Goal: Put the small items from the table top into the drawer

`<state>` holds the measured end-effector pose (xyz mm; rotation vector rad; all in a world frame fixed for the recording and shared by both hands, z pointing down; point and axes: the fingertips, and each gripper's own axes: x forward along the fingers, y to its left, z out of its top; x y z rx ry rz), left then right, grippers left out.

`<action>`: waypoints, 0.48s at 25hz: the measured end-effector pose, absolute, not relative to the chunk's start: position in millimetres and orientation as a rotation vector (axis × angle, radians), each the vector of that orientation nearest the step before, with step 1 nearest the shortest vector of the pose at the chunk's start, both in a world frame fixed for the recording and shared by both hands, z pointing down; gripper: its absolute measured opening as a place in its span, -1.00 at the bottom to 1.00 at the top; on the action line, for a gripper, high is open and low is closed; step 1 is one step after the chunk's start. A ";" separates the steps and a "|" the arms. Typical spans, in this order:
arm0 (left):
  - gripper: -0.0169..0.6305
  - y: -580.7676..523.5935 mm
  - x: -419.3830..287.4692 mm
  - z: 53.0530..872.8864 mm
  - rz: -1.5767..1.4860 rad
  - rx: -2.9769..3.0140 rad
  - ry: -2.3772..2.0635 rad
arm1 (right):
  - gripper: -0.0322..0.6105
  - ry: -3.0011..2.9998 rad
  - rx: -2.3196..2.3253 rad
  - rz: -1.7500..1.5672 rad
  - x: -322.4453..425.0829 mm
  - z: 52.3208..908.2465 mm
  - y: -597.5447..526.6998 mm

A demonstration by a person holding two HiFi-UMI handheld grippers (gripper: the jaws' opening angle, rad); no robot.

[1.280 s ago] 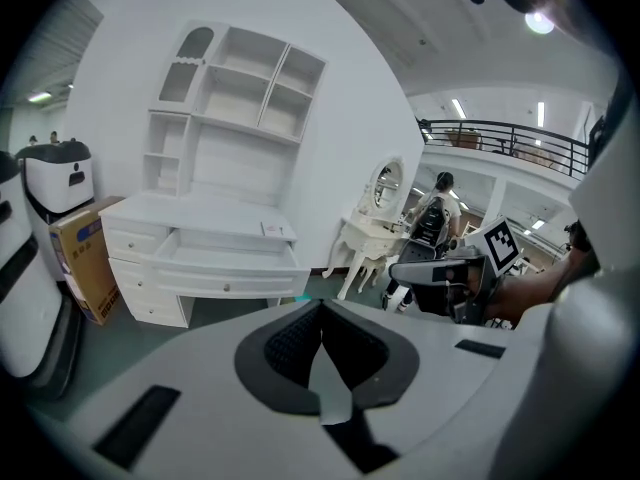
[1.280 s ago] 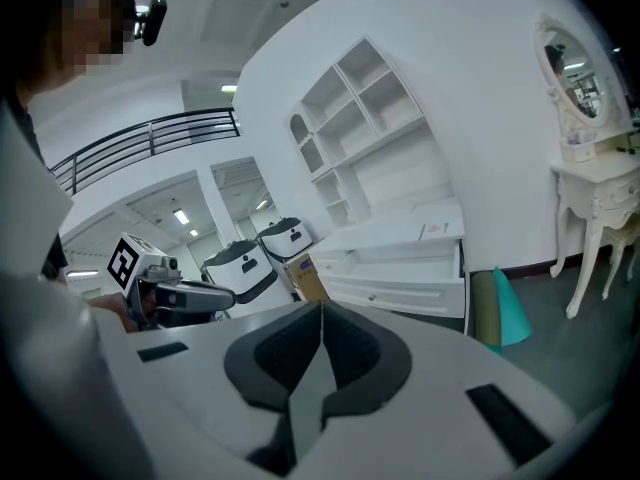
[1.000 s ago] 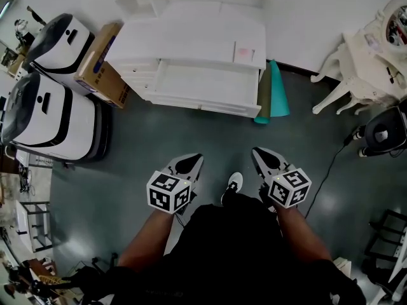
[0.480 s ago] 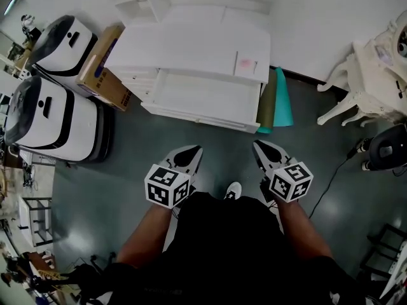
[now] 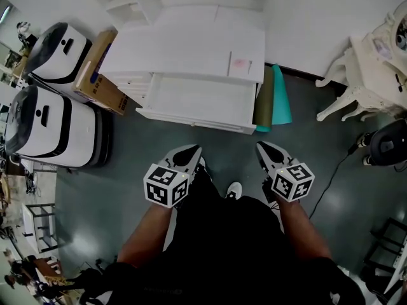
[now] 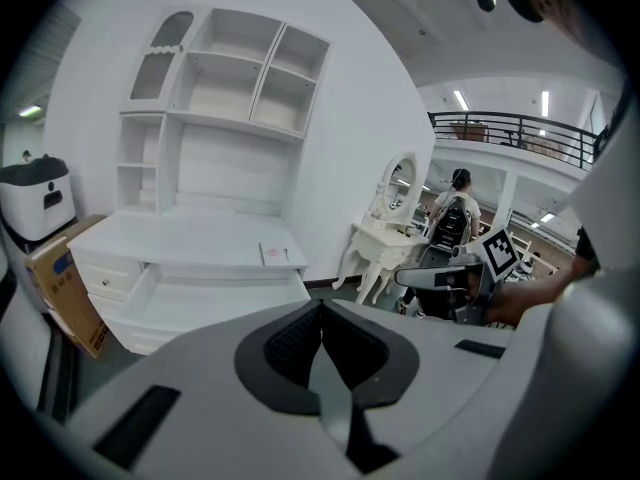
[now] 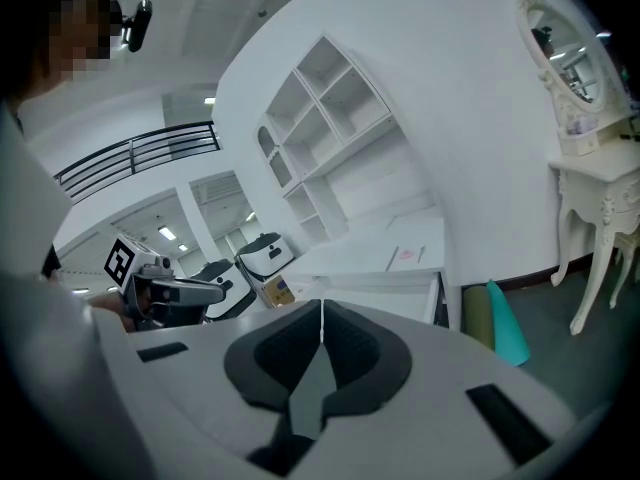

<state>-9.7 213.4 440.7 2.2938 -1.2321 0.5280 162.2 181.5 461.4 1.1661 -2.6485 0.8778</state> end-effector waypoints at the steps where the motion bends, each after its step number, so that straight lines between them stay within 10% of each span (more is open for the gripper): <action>1: -0.91 211.2 -8.6 442.4 0.529 2.295 -1.225 | -0.81 -2.647 1.170 0.875 162.5 461.8 180.9; 12: -0.91 166.4 -0.9 443.8 0.542 2.350 -1.138 | -0.81 -2.609 1.255 0.875 167.4 463.3 152.2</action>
